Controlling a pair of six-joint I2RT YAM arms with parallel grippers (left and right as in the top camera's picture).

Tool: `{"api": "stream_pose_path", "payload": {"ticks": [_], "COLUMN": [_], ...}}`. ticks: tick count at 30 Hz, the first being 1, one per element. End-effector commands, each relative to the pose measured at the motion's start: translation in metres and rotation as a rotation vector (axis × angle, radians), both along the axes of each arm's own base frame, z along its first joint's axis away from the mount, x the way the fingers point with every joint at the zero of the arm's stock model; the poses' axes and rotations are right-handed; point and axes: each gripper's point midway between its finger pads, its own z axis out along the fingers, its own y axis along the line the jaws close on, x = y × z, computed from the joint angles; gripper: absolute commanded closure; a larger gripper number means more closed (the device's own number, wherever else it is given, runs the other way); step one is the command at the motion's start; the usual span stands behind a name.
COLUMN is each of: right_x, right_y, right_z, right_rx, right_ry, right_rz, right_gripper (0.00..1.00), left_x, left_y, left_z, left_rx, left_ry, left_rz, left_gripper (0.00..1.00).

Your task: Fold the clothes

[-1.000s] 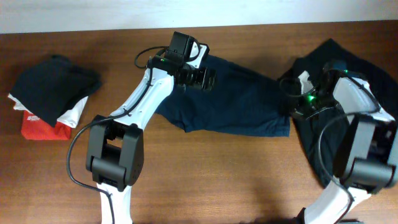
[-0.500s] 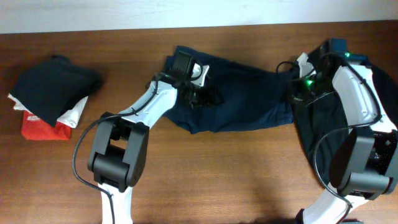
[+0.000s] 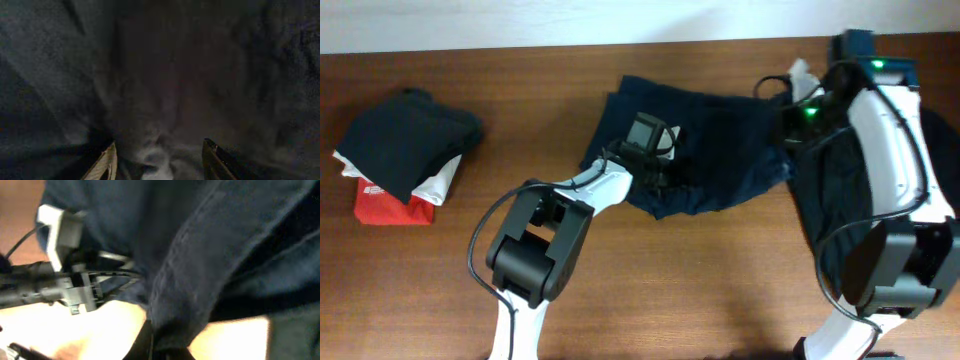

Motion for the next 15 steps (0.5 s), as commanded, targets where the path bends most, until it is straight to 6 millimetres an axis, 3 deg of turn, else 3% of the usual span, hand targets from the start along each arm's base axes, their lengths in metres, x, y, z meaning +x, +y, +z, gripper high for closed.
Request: {"api": "stream_pose_path", "payload": {"ticks": [1,4,7,8,11,15], "right_x": [0.004,0.009,0.01,0.01,0.009,0.011], "right_y": [0.042,0.047,0.044,0.044,0.044,0.036], "right_z": [0.032,0.047,0.057,0.061,0.071,0.077], "right_rx": [0.004,-0.054,-0.062,-0.064,-0.071,-0.122], "right_ry": [-0.096,-0.135,-0.153,-0.159,-0.179,-0.203], "right_rz": [0.105,0.095,0.09,0.097,0.119,0.117], "right_gripper": [0.96,0.96,0.96,0.96,0.96,0.96], "left_x": [-0.018,-0.012,0.003,0.009,0.031,0.066], "left_y": [-0.009,-0.003,-0.003,-0.002,0.009,0.048], "left_z": [-0.035,-0.041,-0.026,-0.018,0.016,0.053], "left_rx": [0.067,0.077,0.016,-0.014,-0.086,-0.109], "left_ry": [0.064,0.06,0.03,0.022,-0.013,-0.116], "left_rz": [0.012,0.031,0.026,0.022,0.037,0.101], "left_gripper": [0.46,0.46,0.45,0.4,0.08,0.06]}}
